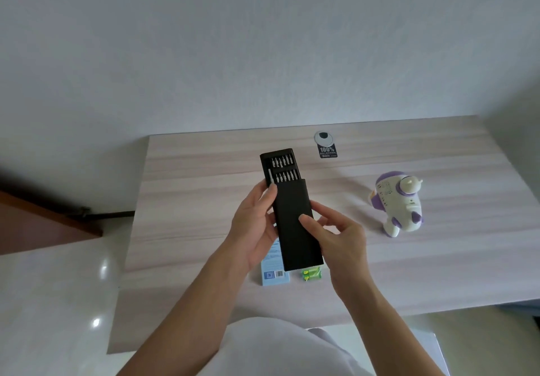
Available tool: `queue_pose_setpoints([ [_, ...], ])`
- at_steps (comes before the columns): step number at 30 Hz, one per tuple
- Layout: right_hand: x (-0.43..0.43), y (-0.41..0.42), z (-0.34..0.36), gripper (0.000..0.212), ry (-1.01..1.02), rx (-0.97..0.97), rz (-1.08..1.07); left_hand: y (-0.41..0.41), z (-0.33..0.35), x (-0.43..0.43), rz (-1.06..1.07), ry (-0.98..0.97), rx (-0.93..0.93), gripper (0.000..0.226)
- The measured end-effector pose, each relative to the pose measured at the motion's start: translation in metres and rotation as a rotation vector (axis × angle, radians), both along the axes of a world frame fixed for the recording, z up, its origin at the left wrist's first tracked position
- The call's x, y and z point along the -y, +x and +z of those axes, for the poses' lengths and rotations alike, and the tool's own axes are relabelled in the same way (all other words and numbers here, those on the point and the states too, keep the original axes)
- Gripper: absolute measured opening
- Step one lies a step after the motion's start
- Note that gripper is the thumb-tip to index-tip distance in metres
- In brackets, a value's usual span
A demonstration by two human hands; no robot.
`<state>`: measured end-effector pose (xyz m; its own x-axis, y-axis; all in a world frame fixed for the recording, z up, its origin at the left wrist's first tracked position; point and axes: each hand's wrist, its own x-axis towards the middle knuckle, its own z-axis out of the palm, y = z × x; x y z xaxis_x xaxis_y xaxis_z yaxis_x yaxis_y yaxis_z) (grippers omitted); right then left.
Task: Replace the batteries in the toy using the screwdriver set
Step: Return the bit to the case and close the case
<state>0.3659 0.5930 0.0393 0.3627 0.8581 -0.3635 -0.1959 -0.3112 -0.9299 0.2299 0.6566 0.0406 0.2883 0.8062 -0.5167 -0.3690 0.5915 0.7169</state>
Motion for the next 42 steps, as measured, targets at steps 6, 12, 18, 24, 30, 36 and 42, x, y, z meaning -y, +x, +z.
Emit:
queue_pose_setpoints([
  [6, 0.005, 0.004, -0.002, 0.026, -0.020, 0.030, 0.001, 0.004, -0.003, 0.008, -0.013, 0.021, -0.027, 0.029],
  [12, 0.007, -0.002, -0.002, 0.017, -0.060, 0.068, 0.044, 0.002, -0.005, 0.008, 0.010, 0.013, -0.047, 0.027],
  [18, 0.002, -0.004, -0.003, 0.014, -0.050, 0.068, 0.060, 0.000, -0.001, 0.009, -0.023, 0.044, -0.040, 0.035],
  [24, 0.001, -0.004, -0.007, 0.012, -0.038, 0.051, 0.043, 0.001, -0.001, 0.012, -0.003, 0.068, -0.104, 0.034],
  [30, -0.001, -0.004, -0.005, 0.007, -0.021, 0.153, 0.136, 0.004, 0.000, 0.016, 0.016, 0.052, -0.109, 0.028],
  [36, 0.001, -0.001, 0.000, 0.022, -0.014, -0.034, 0.190, -0.009, 0.000, 0.019, -0.077, 0.157, -0.171, 0.035],
  [42, -0.004, -0.002, 0.001, 0.027, 0.055, 0.042, 0.255, -0.010, -0.005, 0.024, -0.086, 0.201, -0.297, 0.032],
])
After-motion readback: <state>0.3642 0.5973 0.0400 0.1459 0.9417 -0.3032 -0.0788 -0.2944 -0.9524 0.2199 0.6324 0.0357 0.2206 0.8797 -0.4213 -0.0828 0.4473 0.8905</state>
